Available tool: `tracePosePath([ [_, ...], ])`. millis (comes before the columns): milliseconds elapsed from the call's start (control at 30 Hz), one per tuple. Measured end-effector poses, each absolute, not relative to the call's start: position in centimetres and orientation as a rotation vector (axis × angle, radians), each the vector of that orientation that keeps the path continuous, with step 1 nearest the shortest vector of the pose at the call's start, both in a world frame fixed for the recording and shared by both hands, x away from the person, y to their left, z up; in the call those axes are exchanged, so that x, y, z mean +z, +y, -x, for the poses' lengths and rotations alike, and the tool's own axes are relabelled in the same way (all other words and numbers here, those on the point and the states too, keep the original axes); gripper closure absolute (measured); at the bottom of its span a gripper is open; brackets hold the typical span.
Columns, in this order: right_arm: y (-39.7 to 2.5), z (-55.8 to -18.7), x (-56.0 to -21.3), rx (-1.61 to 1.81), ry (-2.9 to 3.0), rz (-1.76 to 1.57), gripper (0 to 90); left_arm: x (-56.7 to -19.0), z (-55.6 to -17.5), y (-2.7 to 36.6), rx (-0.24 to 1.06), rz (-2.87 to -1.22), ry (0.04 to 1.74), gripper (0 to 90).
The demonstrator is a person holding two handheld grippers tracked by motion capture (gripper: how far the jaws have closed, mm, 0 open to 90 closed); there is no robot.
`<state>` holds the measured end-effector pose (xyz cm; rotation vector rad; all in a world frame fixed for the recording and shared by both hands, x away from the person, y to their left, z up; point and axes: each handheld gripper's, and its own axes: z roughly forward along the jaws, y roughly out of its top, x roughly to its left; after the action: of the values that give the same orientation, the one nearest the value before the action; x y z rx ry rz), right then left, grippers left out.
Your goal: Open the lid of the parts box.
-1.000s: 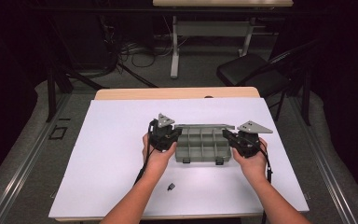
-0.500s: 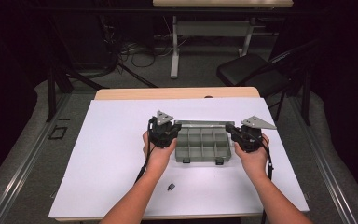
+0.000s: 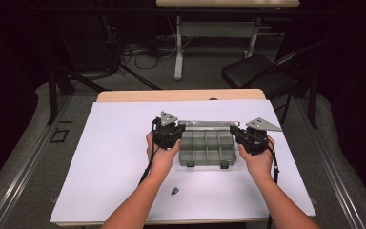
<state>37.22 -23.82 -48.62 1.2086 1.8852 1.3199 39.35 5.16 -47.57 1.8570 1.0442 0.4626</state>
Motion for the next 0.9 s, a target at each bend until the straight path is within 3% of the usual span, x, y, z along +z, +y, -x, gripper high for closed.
tracePosePath([
  [600,-25.8,-36.7,-49.4,1.332,1.888,-1.218,59.4,-47.2,-39.7,5.3,0.466,-1.845,1.059,90.0],
  [900,-26.3,-37.5,-50.5,1.286,1.873,-1.169,60.1,-47.3,-39.8,5.2,0.466,-1.845,1.061,90.0],
])
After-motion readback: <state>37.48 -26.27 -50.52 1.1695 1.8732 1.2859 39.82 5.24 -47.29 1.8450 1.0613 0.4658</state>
